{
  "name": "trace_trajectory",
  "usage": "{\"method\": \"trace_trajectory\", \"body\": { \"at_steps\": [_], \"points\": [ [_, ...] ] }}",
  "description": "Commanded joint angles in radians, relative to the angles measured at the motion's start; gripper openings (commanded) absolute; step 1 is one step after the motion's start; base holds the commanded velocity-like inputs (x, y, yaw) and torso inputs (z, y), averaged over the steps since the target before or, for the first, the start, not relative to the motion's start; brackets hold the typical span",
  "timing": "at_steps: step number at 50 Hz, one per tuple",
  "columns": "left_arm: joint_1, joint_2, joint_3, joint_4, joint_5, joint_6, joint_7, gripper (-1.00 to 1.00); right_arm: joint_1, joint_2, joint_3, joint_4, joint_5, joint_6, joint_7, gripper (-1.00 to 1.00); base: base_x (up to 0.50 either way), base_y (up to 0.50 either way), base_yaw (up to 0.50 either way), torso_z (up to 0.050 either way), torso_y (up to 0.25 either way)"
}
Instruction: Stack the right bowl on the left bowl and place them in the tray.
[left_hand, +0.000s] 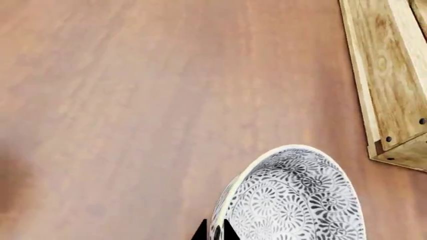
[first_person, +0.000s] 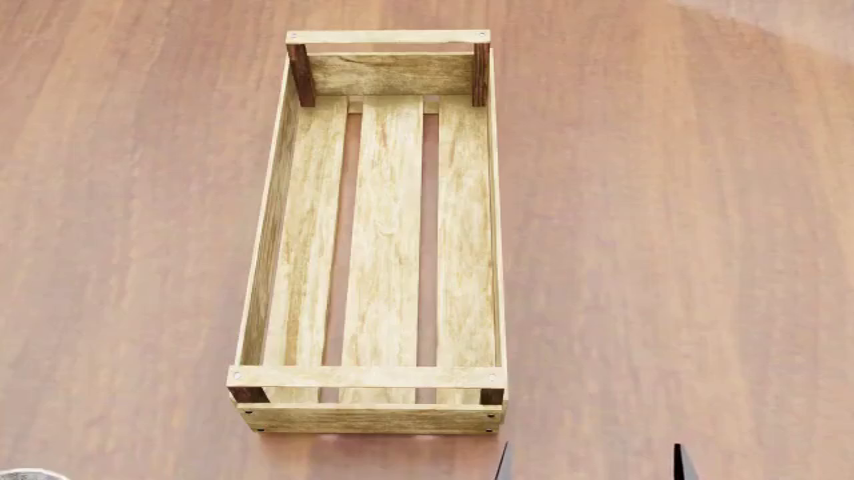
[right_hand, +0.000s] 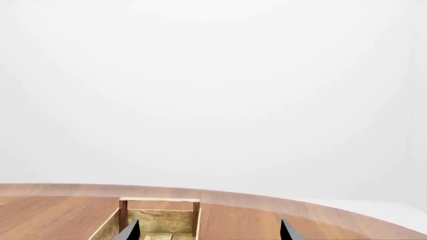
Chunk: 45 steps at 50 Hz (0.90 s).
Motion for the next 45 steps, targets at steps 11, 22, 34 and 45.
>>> {"method": "trace_trajectory", "body": {
  "at_steps": [11,22,34,45],
  "points": [
    [0.092,-0.091,-0.236,0.286,-0.028,0.075,-0.056,-1.0,-0.002,-0.01,0.014,-0.014,-0.016,0.003,-0.016,1.0,0.0,0.0,0.0,0.0,0.0],
    [0.184,-0.126,-0.475,0.351,-0.139,0.079,-0.106,-1.0,0.001,-0.008,0.005,-0.013,-0.013,0.0,-0.018,1.0,0.0,0.0,0.0,0.0,0.0],
    [0.26,-0.13,-0.776,0.347,-0.265,0.082,-0.168,-1.0,-0.003,-0.004,0.001,-0.007,-0.009,-0.013,-0.015,1.0,0.0,0.0,0.0,0.0,0.0],
    [0.237,-0.177,-0.88,0.27,-0.348,0.068,-0.231,-1.0,-0.011,0.0,-0.003,-0.006,-0.009,-0.026,-0.011,1.0,0.0,0.0,0.0,0.0,0.0]
  ]
}}
